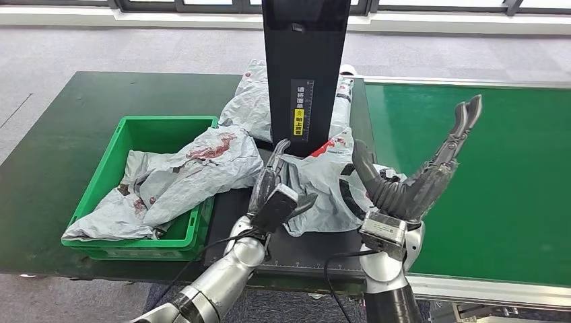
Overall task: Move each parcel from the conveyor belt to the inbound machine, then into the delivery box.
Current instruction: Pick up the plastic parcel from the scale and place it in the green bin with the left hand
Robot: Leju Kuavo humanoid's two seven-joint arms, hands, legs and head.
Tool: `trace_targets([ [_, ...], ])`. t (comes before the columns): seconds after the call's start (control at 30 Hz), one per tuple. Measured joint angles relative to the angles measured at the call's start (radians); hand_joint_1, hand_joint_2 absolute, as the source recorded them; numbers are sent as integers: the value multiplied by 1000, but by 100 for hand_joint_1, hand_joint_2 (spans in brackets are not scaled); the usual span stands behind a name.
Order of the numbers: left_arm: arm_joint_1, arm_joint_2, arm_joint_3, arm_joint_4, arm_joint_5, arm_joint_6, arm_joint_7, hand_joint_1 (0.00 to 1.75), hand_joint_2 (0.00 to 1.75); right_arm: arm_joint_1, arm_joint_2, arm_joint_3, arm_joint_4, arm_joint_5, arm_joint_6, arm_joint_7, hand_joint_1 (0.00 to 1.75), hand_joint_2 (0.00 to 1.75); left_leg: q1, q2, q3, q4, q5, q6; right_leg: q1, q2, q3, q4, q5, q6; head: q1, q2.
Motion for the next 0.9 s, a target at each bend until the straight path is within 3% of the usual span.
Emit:
trace_targets([
  [0.27, -54, -2, -57, 128, 9, 4, 15, 0, 175, -1, 0, 10, -9, 0, 0, 0, 0, 175, 0, 0, 0, 0, 0, 0, 0, 0, 0, 0, 0, 0, 0, 0],
  [0.4, -70, -2, -82, 162, -1, 27, 62, 0, 175, -1, 0, 16, -19, 0, 0, 0, 0, 175, 0, 0, 0, 0, 0, 0, 0, 0, 0, 0, 0, 0, 0, 0],
  [0.47, -81, -2, -123, 194, -76, 86, 163, 0, 175, 0, 0, 24, -32, 1, 0, 0, 0, 175, 0, 0, 0, 0, 0, 0, 0, 0, 0, 0, 0, 0, 0, 0],
  [0.53, -91, -3, -185, 228, -228, 149, 328, 3, 175, -1, 0, 34, -44, 1, 0, 0, 0, 175, 0, 0, 0, 0, 0, 0, 0, 0, 0, 0, 0, 0, 0, 0],
  [0.67, -99, -3, -329, 285, -529, 154, 627, 172, 175, 0, -1, 45, -62, -2, 0, 0, 0, 175, 0, 0, 0, 0, 0, 0, 0, 0, 0, 0, 0, 0, 0, 0],
  [0.77, -102, -3, -433, 311, -640, 126, 748, 175, 175, 1, -3, 50, -77, -6, 0, 0, 0, 175, 0, 0, 0, 0, 0, 0, 0, 0, 0, 0, 0, 0, 0, 0],
  [0.9, -114, -3, -521, 331, -692, 118, 804, 175, 175, 2, -4, 53, -89, -6, 0, 0, 0, 175, 0, -1, 0, 0, 0, 0, 0, 0, 0, 0, 0, 0, 0, 0],
])
